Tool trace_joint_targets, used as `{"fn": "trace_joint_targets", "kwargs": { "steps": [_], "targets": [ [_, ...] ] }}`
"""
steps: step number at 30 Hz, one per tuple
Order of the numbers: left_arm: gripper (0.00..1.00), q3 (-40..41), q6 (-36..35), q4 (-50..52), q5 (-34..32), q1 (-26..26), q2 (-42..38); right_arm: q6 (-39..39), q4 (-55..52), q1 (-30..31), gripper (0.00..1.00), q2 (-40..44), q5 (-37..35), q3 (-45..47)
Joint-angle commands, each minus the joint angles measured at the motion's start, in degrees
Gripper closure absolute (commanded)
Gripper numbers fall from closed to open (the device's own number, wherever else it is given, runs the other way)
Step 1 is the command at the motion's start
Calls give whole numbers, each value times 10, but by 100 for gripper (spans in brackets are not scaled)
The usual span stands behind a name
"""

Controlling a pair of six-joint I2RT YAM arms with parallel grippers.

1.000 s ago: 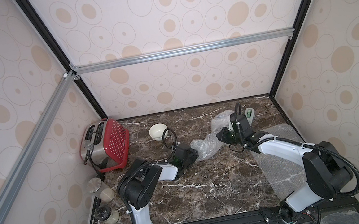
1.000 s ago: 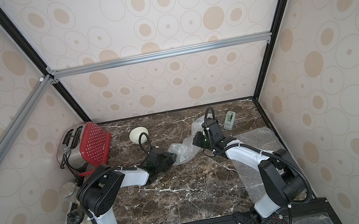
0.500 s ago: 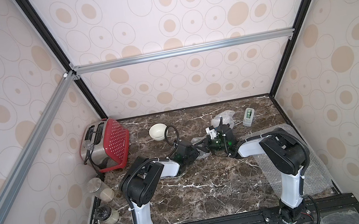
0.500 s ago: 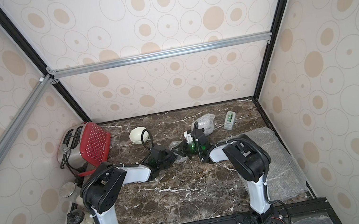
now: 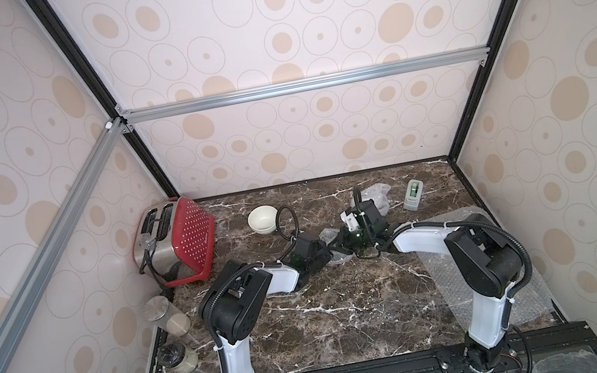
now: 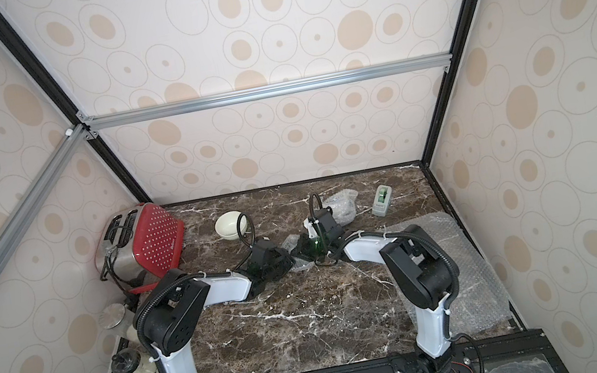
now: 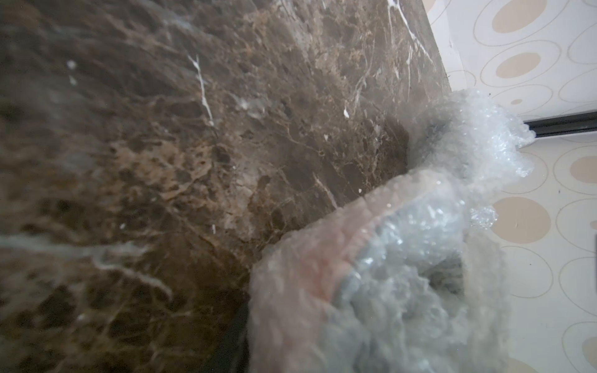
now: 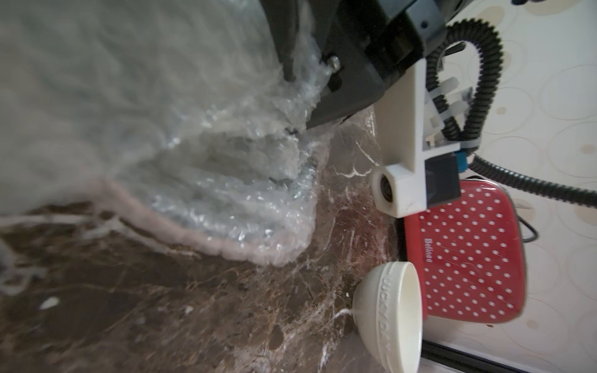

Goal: Wrap bowls in bubble wrap
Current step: Wrap the bowl in bubble wrap.

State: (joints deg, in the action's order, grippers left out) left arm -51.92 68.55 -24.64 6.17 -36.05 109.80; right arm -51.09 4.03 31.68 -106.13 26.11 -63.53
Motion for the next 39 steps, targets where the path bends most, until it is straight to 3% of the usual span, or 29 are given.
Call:
{"fn": "trace_joint_targets", "kwargs": {
  "steps": [1, 14, 20, 26, 39],
  "targets": [
    [60, -13, -19, 20, 6, -6, -12, 62, -140, 14, 100, -15, -42, -15],
    [58, -28, -68, 19, 60, -6, -18, 118, -256, 46, 100, -122, -94, -155],
    [51, -27, -94, 45, 65, -6, -45, 128, -279, 47, 100, -156, -114, -155],
    [37, -7, -114, 95, 43, 3, -92, 128, -268, 45, 100, -121, -136, -115],
    [31, 10, -150, 175, 36, 54, -200, 138, -289, 37, 100, -126, -135, -147]
  ]
}}
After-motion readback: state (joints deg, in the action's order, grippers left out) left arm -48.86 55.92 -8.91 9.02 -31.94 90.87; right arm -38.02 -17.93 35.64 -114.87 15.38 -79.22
